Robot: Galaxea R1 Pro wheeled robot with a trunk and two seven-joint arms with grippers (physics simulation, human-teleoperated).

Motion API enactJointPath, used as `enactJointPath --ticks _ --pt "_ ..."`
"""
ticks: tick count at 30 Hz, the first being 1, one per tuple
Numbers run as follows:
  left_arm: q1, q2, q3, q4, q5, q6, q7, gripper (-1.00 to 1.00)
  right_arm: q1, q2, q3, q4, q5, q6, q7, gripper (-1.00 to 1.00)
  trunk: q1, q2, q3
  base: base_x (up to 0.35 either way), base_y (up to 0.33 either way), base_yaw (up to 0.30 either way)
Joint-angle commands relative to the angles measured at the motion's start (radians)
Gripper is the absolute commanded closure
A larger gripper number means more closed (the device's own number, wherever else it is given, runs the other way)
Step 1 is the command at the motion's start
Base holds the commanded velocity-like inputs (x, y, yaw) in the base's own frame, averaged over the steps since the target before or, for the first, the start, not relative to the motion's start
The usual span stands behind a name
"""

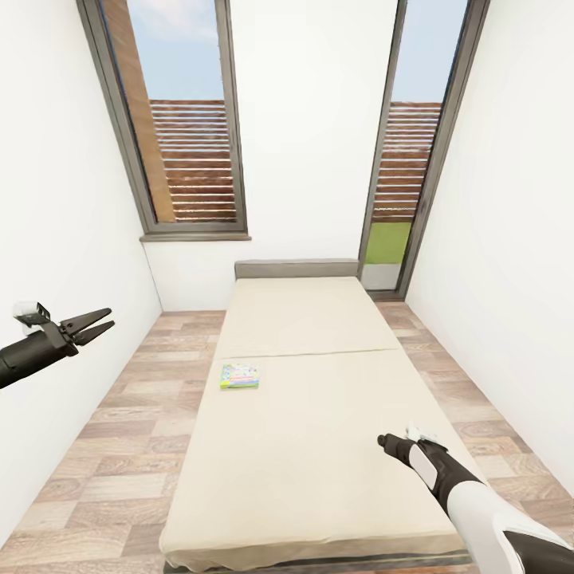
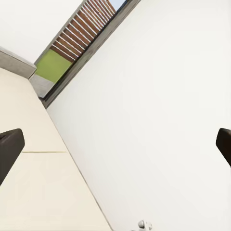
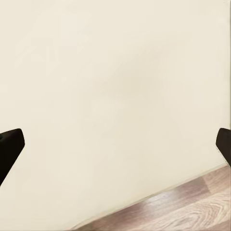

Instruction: Put all the toys in the child's room - the three board games (two on the bed and one on the table), the two jigsaw puzzles on the table, and the tennis ball on the table - inside the toy box on the table in the child's room.

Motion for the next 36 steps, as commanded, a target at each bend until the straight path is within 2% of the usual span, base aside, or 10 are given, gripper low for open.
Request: enactJointPath --ticks 1,36 --pt "-0.001 0.000 0.001 0.000 -0.002 0.004 -0.004 -1.00 -0.001 0.000 0.002 -0.002 -0.010 0.005 -0.004 -1.00 0.001 -0.002 -0.002 0.108 -0.037 -0.053" --pt "0.001 0.000 0.001 0.000 -0.002 0.004 -0.004 -1.00 -0.001 0.002 0.005 0.005 0.004 -0.005 -0.013 -1.00 0.001 -0.002 -0.003 0.072 0.012 -0.005"
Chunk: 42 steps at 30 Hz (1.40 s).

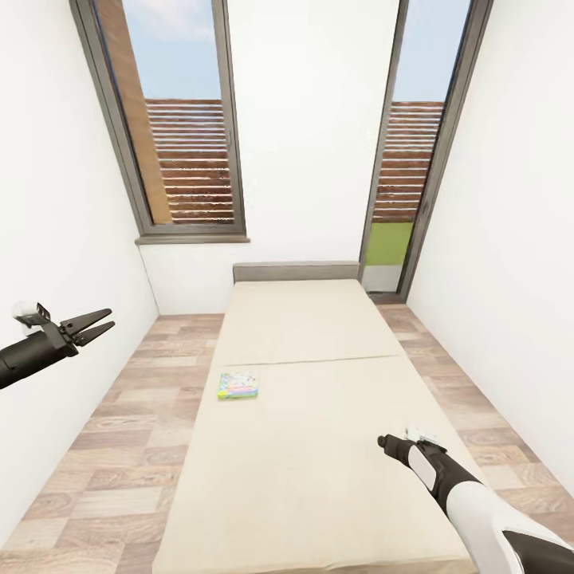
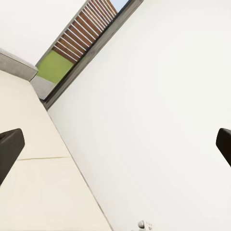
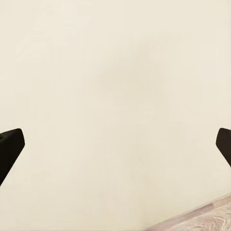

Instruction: Put all the toys in the child's room - the three board games (two on the bed and one on the table), the two jigsaw puzzles on the table, and the tennis ball on the table - inside the toy box on the table in the child's room.

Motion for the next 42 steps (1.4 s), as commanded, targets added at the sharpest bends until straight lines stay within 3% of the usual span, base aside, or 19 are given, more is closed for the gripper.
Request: enactJointPath --ticks 1,8,16,20,31,42 --pt "-0.001 0.000 0.001 0.000 -0.002 0.004 -0.004 -1.00 0.000 0.000 0.002 -0.002 -0.011 0.005 -0.005 -1.00 0.001 -0.002 -0.002 0.032 0.008 0.000" --pt "-0.035 -0.023 -0.002 -0.034 -0.005 0.005 -0.007 -1.00 -0.032 -0.003 0.029 -0.025 -0.008 -0.002 -0.004 -1.00 0.001 -0.002 -0.002 0.015 0.007 0.000" --pt "-0.035 -0.061 0.000 -0.039 -0.014 -0.031 -0.005 -1.00 -0.018 0.042 0.020 -0.019 0.000 -0.002 0.001 -1.00 0.001 -0.002 -0.002 0.000 0.000 0.000" --pt "-0.034 -0.062 0.000 -0.038 -0.014 -0.053 -0.005 -1.00 -0.018 0.064 0.019 -0.019 0.000 -0.002 0.006 -1.00 0.001 -0.002 -0.002 0.000 0.000 0.000" --pt "-0.032 -0.063 0.001 -0.037 -0.014 -0.058 -0.006 -1.00 -0.017 0.062 0.018 -0.019 0.000 -0.002 0.043 -1.00 0.001 -0.002 -0.001 0.037 0.086 -0.017" --pt "-0.032 -0.063 0.001 -0.037 -0.017 -0.056 -0.007 -1.00 -0.017 0.061 0.018 -0.019 -0.001 -0.002 0.045 -1.00 0.001 -0.002 0.011 0.004 0.089 -0.178"
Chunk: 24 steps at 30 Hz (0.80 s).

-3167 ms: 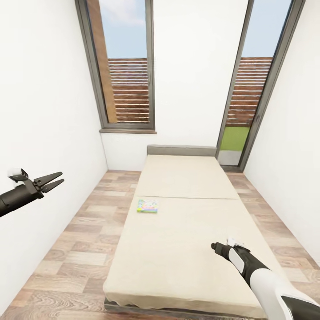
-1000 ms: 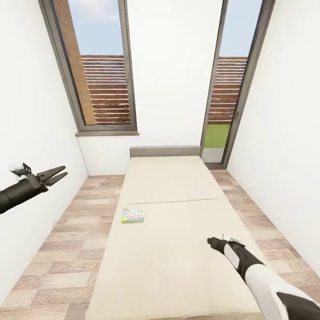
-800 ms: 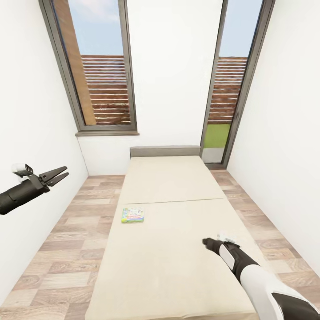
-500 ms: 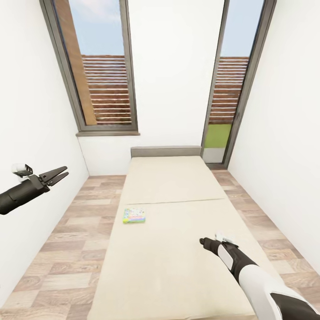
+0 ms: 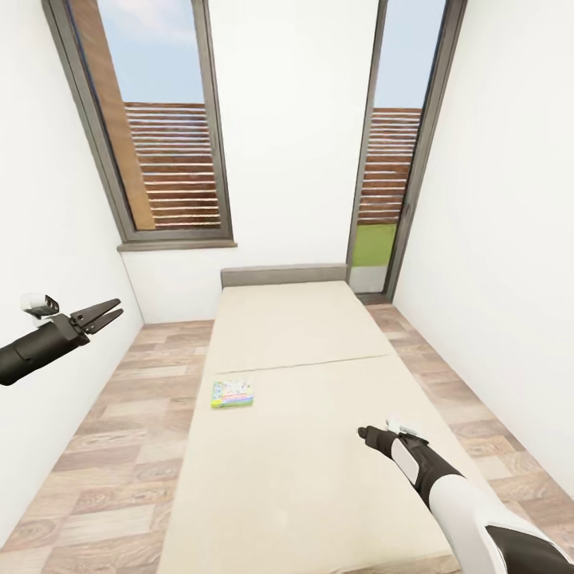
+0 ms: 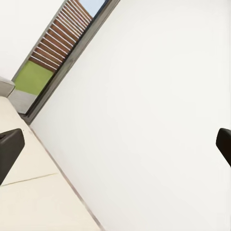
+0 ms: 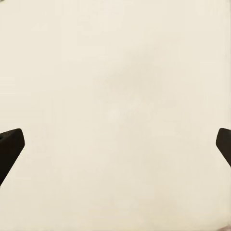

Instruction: Put all the toys in the child's room - the three board games (two on the bed and one on the table), the two jigsaw puzzles on the table, and the tennis ball on the table - inside the toy box on the table in the child's room.

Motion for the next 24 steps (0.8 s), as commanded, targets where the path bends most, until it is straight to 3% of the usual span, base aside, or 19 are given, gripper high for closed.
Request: enactJointPath --ticks 1,10,24 --pt "-0.001 0.000 0.001 0.000 0.000 0.005 -0.003 -1.00 -0.001 0.000 -0.001 -0.001 -0.008 0.005 0.000 -1.00 0.001 -0.002 -0.001 0.000 0.156 -0.202" --pt "-0.001 0.000 0.001 0.000 0.000 0.007 -0.003 -1.00 0.001 0.000 -0.001 -0.002 -0.007 0.001 0.017 -1.00 0.001 -0.002 0.008 0.000 0.131 -0.171" --pt "-0.001 -0.001 0.000 0.000 0.000 0.003 -0.003 -1.00 0.001 0.002 -0.001 -0.002 -0.007 0.001 0.044 -1.00 0.001 -0.002 0.010 -0.003 0.010 -0.016"
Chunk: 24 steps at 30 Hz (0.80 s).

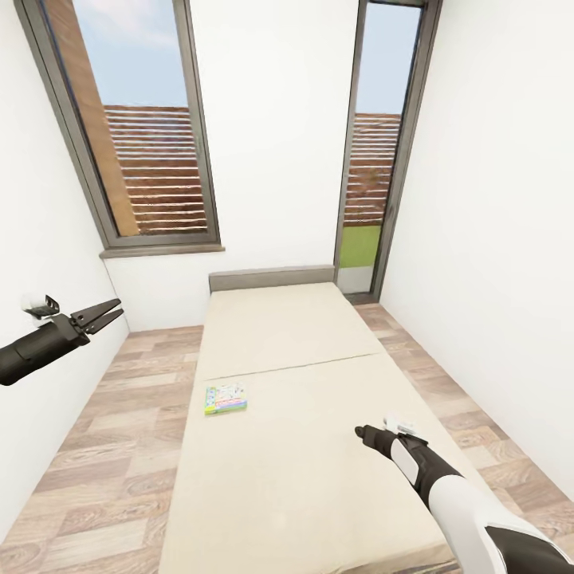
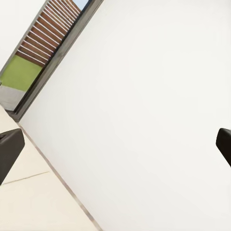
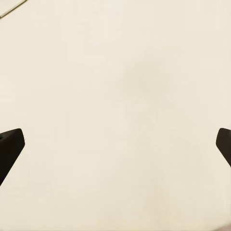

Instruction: Put all the toys in the child's room - the three board games (two on the bed and one on the table), the two jigsaw puzzles on the table, and the tennis ball on the table - inside the toy box on the table in the child's room.

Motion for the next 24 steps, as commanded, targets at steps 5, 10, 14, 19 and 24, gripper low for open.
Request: enactJointPath --ticks 5,10,14,19,24 --pt "-0.001 0.000 0.000 0.000 0.000 0.005 -0.003 -1.00 -0.001 0.000 -0.004 -0.002 -0.005 0.005 0.004 -1.00 0.001 -0.002 -0.002 -0.055 0.019 0.000" --pt "-0.001 -0.001 0.000 0.000 0.000 0.004 -0.003 -1.00 -0.001 0.000 -0.004 -0.001 -0.005 0.005 0.004 -1.00 0.001 -0.002 -0.002 -0.016 0.012 0.000" --pt "-0.001 -0.001 0.000 0.000 0.000 0.003 -0.003 -1.00 -0.001 0.000 -0.004 -0.002 -0.005 0.005 0.005 -1.00 0.001 -0.002 -0.002 -0.004 0.003 0.000" --pt "-0.001 -0.002 0.000 0.000 0.000 0.004 -0.003 -1.00 -0.001 0.000 -0.004 -0.002 -0.005 0.005 0.005 -1.00 0.001 -0.002 -0.002 -0.001 0.049 0.000" --pt "-0.001 -0.002 0.000 0.000 0.000 0.003 -0.003 -1.00 0.000 0.000 -0.004 -0.002 -0.005 0.002 0.005 -1.00 0.001 -0.002 -0.001 0.000 0.085 -0.077"
